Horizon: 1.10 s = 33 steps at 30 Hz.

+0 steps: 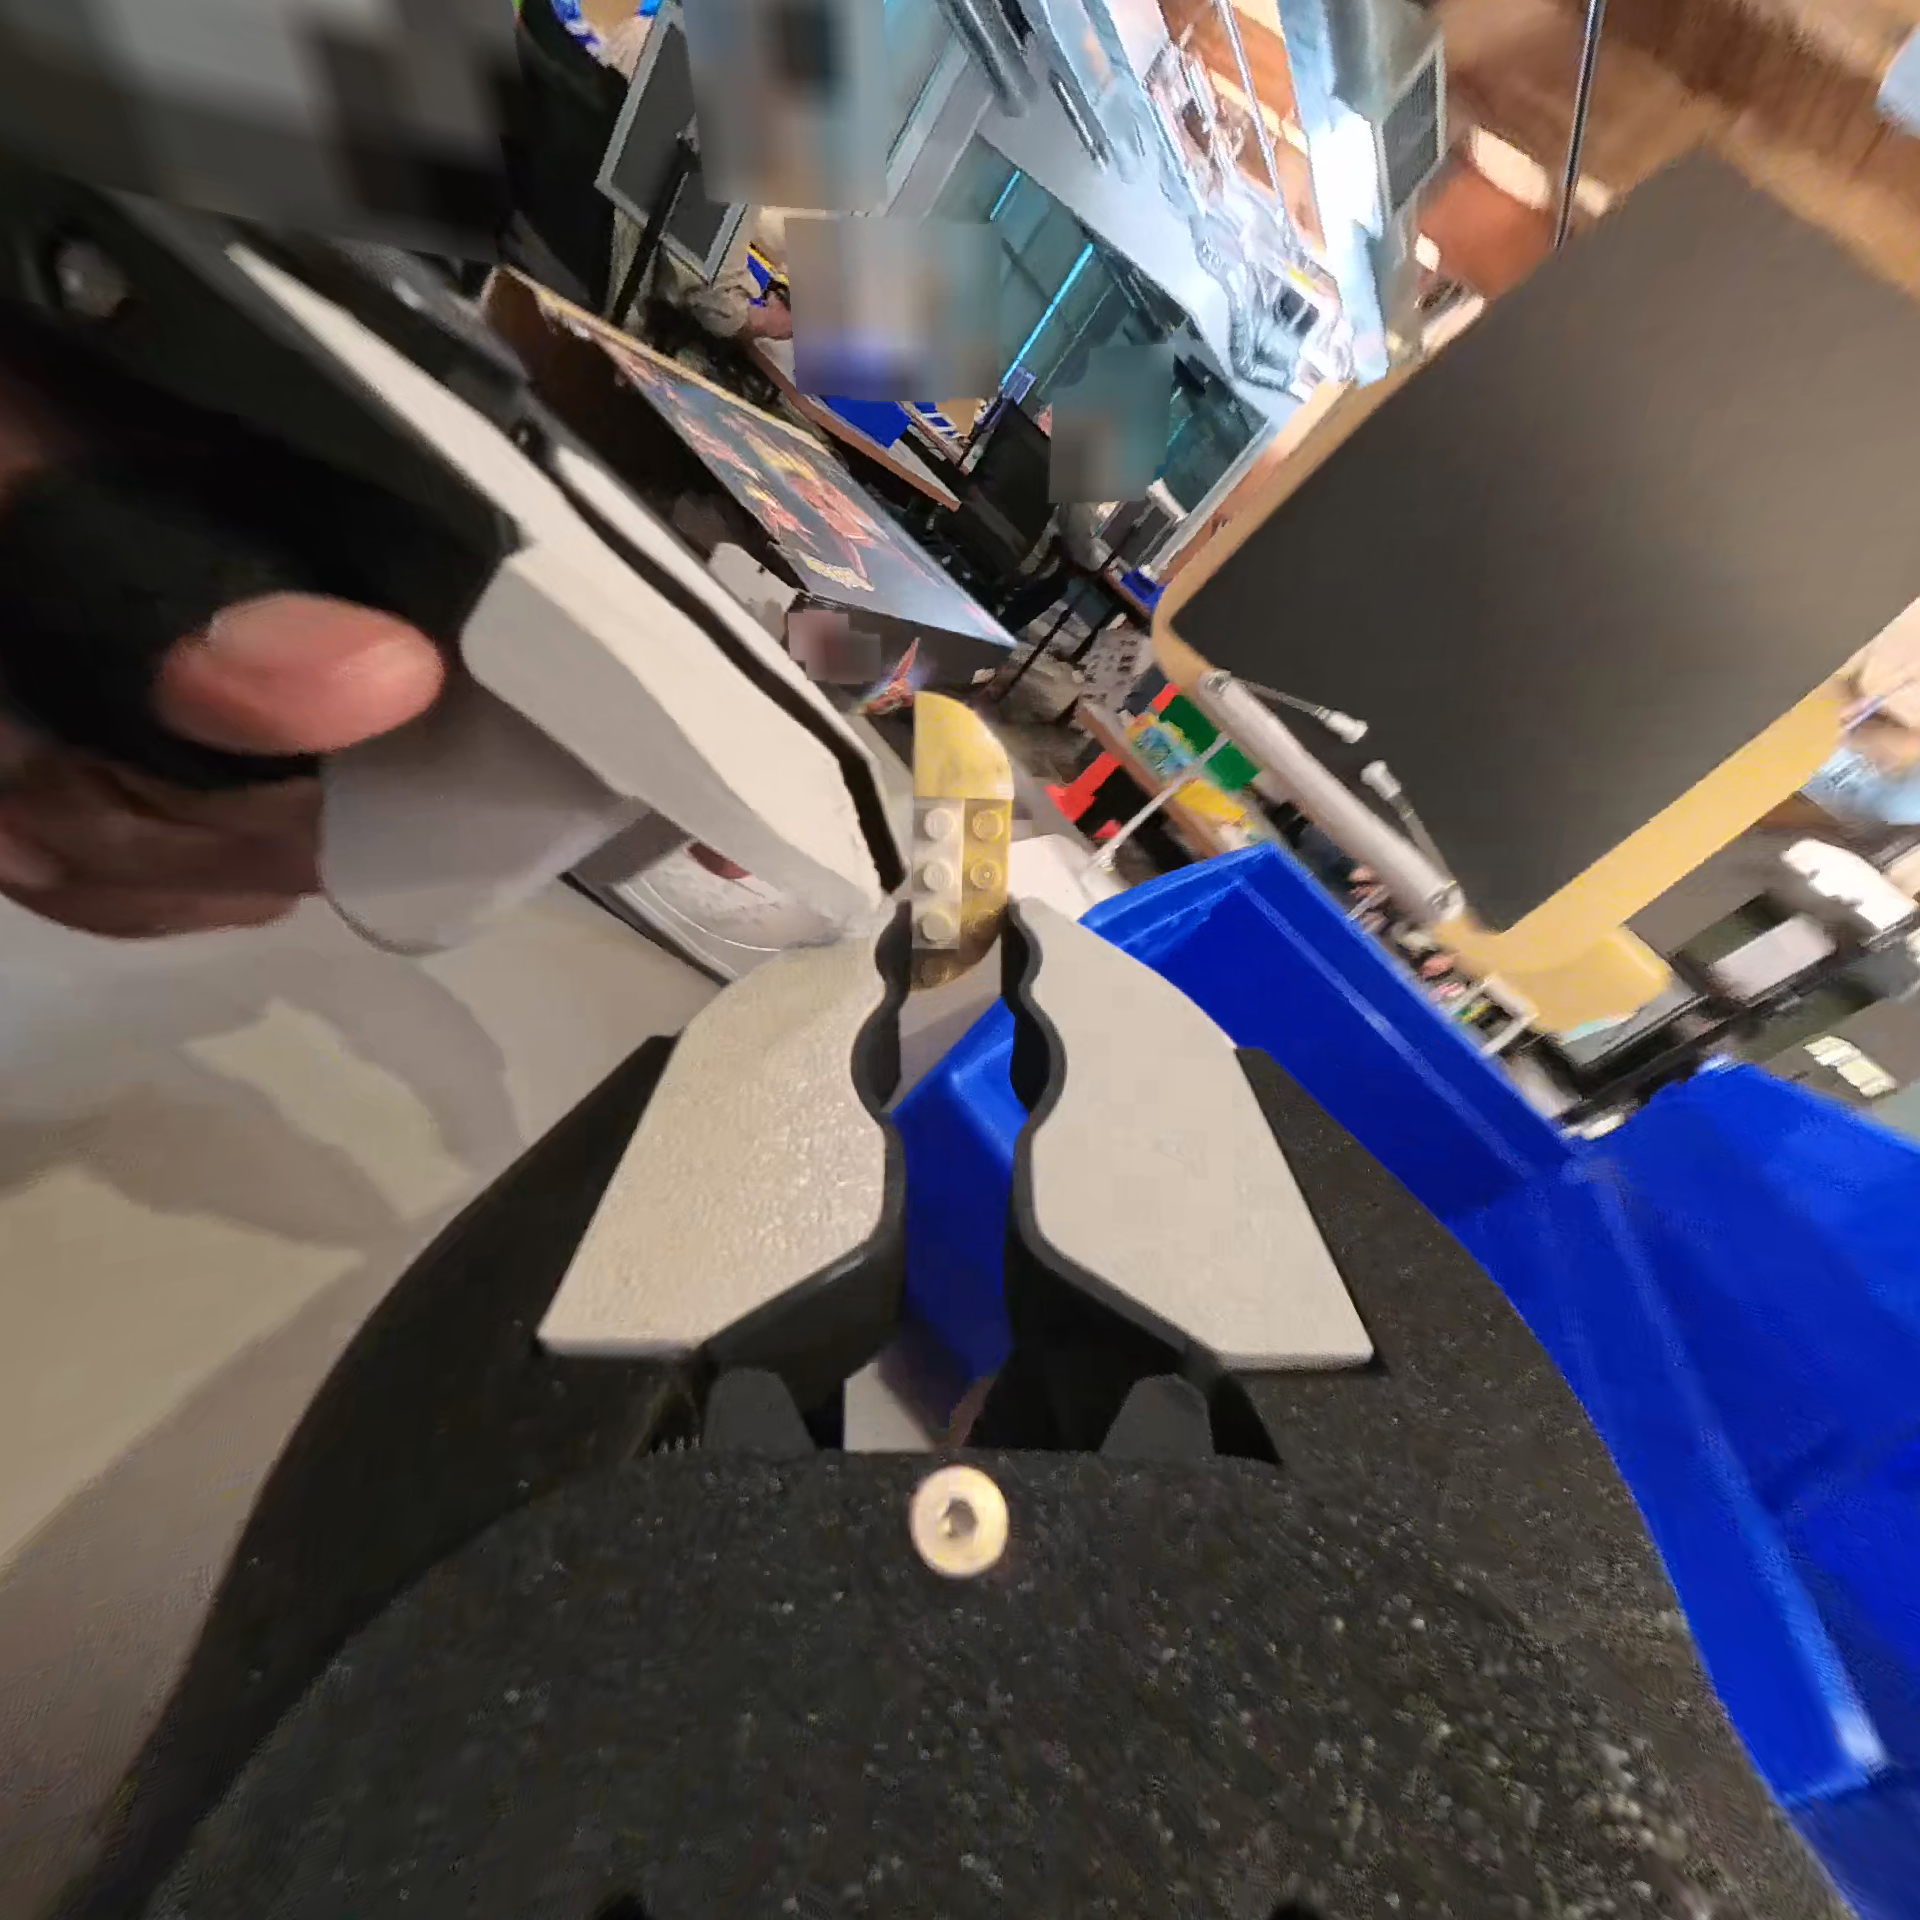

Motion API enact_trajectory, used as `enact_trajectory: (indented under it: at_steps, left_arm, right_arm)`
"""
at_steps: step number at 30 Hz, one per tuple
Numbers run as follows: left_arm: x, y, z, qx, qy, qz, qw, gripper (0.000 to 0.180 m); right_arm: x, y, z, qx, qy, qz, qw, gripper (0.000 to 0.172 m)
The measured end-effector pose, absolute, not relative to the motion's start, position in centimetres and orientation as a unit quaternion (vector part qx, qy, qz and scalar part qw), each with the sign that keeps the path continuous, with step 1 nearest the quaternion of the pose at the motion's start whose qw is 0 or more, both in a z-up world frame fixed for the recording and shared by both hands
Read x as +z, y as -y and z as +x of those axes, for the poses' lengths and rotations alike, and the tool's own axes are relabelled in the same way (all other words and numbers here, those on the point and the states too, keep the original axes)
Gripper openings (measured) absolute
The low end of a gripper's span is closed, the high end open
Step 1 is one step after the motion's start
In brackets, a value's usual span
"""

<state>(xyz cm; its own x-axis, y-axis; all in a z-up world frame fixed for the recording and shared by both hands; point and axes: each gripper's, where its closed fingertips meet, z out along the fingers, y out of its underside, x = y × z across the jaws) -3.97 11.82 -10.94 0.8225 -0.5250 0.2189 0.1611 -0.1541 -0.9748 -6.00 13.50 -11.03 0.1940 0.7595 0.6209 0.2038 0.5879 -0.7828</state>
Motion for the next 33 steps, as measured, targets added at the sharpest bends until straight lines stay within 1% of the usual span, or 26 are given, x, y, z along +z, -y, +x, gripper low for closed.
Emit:
enact_trajectory:
  at_steps: [5, 9, 11, 13, 18, 21, 24, 28, 33]
  left_arm:
    - [-10.8, -12.0, -4.1, -0.287, -0.109, -0.703, 0.642, 0.024]
    - [-10.8, -12.0, -4.3, -0.275, -0.106, -0.701, 0.65, 0.011]
    - [-10.7, -12.0, -4.4, -0.266, -0.11, -0.7, 0.654, 0.01]
    - [-10.8, -12.1, -4.7, -0.229, -0.117, -0.708, 0.658, 0.009]
    - [-10.6, -12.2, -7.7, -0.001, -0.141, -0.729, 0.67, 0.009]
    - [-10.5, -12.1, -8.0, 0.103, -0.176, -0.723, 0.66, 0.009]
    - [-11.5, -12.4, -6.8, 0.132, -0.216, -0.724, 0.642, 0.009]
    - [-12.9, -12.7, -5.0, 0.15, -0.264, -0.722, 0.621, 0.009]
    - [-13.2, -12.7, -4.5, 0.152, -0.279, -0.721, 0.617, 0.009]
  right_arm:
    - [-12.0, -12.5, -6.6, 0.294, 0.574, -0.454, 0.615, 0.016]
    - [-11.6, -11.8, -6.6, 0.315, 0.565, -0.451, 0.615, 0.016]
    - [-11.5, -11.7, -6.5, 0.315, 0.567, -0.446, 0.617, 0.017]
    - [-11.6, -11.7, -6.6, 0.307, 0.582, -0.442, 0.61, 0.017]
    - [-11.6, -12.3, -5.9, 0.274, 0.627, -0.424, 0.593, 0.022]
    - [-9.8, -11.5, -5.2, 0.328, 0.612, -0.403, 0.595, 0.024]
    - [-9.2, -10.7, -5.1, 0.367, 0.605, -0.4, 0.582, 0.025]
    - [-10.3, -10.4, -5.5, 0.362, 0.618, -0.41, 0.565, 0.025]
    - [-11.1, -11.0, -5.5, 0.396, 0.615, -0.455, 0.508, 0.026]
